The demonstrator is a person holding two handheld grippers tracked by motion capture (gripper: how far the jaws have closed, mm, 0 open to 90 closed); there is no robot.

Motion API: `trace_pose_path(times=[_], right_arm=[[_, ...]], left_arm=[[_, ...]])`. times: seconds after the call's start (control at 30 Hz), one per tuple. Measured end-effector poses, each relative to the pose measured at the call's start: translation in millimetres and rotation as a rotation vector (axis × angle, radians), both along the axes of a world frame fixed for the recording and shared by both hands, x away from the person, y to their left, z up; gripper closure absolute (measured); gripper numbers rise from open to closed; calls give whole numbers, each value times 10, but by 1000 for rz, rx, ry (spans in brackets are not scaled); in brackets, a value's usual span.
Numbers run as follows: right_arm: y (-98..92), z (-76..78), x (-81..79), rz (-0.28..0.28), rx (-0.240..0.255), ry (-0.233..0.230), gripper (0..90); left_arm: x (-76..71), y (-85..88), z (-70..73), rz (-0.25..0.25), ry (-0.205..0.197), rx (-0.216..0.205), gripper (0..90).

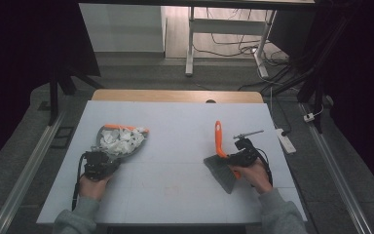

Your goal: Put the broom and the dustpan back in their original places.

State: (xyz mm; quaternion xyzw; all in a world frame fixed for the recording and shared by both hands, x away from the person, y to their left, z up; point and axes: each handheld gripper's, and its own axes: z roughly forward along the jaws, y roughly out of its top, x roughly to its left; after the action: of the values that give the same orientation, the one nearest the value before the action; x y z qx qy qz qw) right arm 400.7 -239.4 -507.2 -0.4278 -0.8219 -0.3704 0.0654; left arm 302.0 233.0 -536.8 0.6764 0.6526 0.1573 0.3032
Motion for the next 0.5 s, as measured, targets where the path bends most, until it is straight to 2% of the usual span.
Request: trace_pose_path(times=[0.17,0.33,0.43,0.5], right_arm=[[-8,-11,14,-1,-13,-12,641],[-2,-9,10,-10,-45,-35,602],[4,-7,5,-24,-83,-55,565],[-4,-14,8,-30,-83,-50,559]], left_arm=[[-3,-14,7,-12,-4,7,591],[-17,-45,25,-43,-12,16,500],[-33,-35,48,-46,-24,11,424],[-39,-24,61,-53,-28,2,379]])
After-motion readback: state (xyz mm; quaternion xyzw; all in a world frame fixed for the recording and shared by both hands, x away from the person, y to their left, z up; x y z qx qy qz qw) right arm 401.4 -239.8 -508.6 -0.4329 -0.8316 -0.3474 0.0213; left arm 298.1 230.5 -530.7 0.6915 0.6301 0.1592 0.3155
